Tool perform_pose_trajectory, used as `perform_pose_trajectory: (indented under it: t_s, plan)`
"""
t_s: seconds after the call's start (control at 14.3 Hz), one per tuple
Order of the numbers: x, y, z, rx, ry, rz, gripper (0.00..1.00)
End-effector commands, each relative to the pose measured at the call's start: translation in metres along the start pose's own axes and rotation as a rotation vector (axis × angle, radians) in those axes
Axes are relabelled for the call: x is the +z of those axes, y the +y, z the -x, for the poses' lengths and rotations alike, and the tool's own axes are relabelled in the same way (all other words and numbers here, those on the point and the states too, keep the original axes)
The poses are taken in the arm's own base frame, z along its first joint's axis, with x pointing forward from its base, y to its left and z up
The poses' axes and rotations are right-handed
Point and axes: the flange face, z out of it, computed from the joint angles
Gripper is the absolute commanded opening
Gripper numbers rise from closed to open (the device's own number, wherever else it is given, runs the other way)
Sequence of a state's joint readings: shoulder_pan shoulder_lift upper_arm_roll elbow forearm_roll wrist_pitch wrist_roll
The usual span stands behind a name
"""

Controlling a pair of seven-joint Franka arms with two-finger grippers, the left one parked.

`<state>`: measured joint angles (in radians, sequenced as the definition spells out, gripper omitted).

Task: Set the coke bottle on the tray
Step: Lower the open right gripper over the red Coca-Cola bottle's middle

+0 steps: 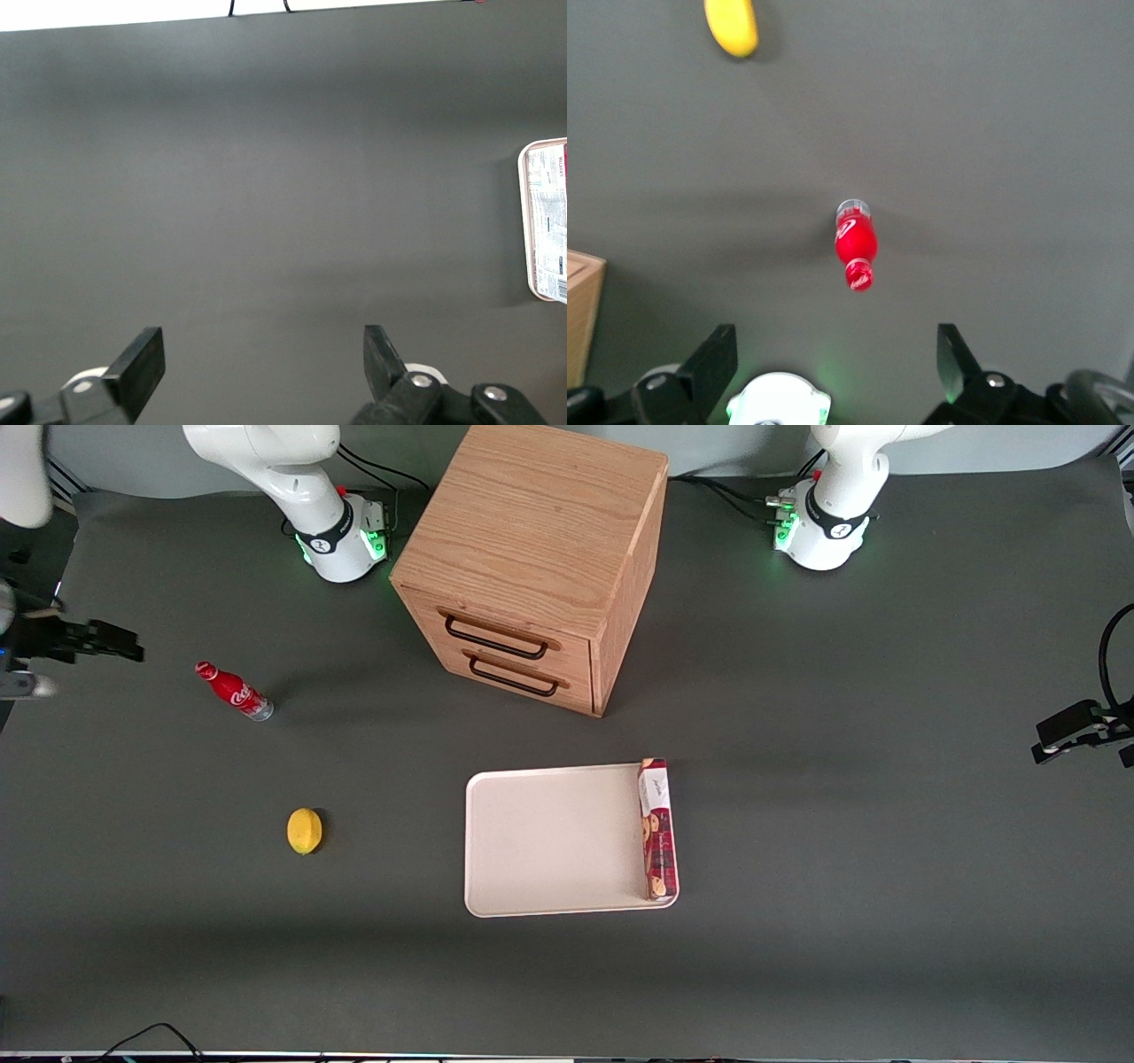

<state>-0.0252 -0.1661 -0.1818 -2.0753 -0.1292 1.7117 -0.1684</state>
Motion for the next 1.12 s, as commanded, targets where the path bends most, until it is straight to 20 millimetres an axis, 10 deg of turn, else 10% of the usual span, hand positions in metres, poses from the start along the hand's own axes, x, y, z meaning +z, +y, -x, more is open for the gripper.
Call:
perform_pose_trajectory:
  t_s: [0.0,0.35,0.63,1.05]
  plan:
    - [0.090,-0.003,0.042,-0.009,0.041,-0.024,1.00]
    - [0.166,-0.013,0.028,-0.011,0.060,-0.017,1.00]
    - [0.172,-0.010,0.026,-0.035,0.050,0.019,0.95]
    - [0.178,-0.008,0.028,-0.038,0.028,0.016,0.19]
